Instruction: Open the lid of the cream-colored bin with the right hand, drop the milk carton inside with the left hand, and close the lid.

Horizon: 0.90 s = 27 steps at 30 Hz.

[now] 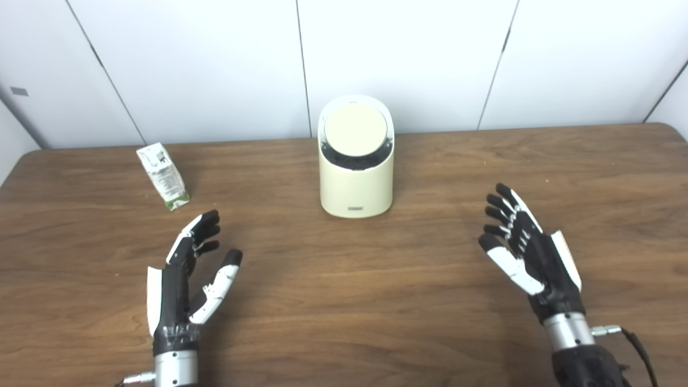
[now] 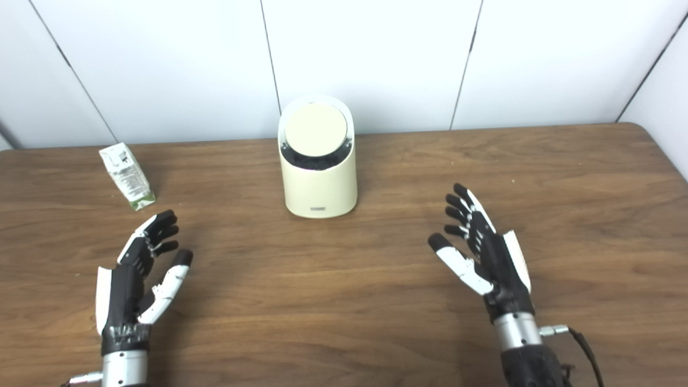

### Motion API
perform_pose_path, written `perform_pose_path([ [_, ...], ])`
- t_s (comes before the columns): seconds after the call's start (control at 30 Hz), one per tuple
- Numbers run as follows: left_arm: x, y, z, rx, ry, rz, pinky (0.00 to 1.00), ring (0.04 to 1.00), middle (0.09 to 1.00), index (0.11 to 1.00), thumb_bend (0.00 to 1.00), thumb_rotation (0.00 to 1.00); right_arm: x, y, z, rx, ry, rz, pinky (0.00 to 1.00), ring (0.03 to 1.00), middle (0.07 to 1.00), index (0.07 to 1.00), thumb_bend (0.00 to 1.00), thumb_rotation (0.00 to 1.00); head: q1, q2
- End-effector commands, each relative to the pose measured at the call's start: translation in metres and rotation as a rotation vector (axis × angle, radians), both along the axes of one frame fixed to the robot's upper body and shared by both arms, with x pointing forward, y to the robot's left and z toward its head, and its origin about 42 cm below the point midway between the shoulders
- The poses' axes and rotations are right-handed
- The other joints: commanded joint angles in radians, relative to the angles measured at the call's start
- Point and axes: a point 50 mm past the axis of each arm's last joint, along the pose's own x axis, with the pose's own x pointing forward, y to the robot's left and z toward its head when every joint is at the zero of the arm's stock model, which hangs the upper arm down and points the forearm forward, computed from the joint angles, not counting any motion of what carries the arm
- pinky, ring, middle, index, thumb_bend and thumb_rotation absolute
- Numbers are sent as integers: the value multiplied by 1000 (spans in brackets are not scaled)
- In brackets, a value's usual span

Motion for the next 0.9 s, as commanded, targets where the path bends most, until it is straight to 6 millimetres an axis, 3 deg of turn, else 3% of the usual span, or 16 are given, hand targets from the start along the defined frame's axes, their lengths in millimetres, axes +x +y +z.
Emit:
perform_pose_path([
  [0.0, -8, -2, -6, 2, 23, -11, 739, 796, 828, 863, 658, 571, 13, 6, 21, -12, -85, 15, 765, 869, 884, 922, 719, 696, -4, -22],
  [0.23, -17, -1, -8, 3, 38, -16, 737, 783, 820, 870, 635, 554, 46, 35, 55, -40, -144, 54, 757, 863, 888, 914, 739, 719, -41, -65],
  [0.63, -23, -5, -13, -17, 33, -4, 696, 762, 803, 848, 636, 512, 101, 80, 115, -20, -211, 70, 847, 897, 904, 940, 779, 663, -8, -131],
  [0.87, -25, -10, -15, -15, 27, -1, 701, 755, 804, 875, 608, 493, 133, 100, 132, -1, -186, 70, 837, 908, 904, 934, 786, 463, 1, -149],
])
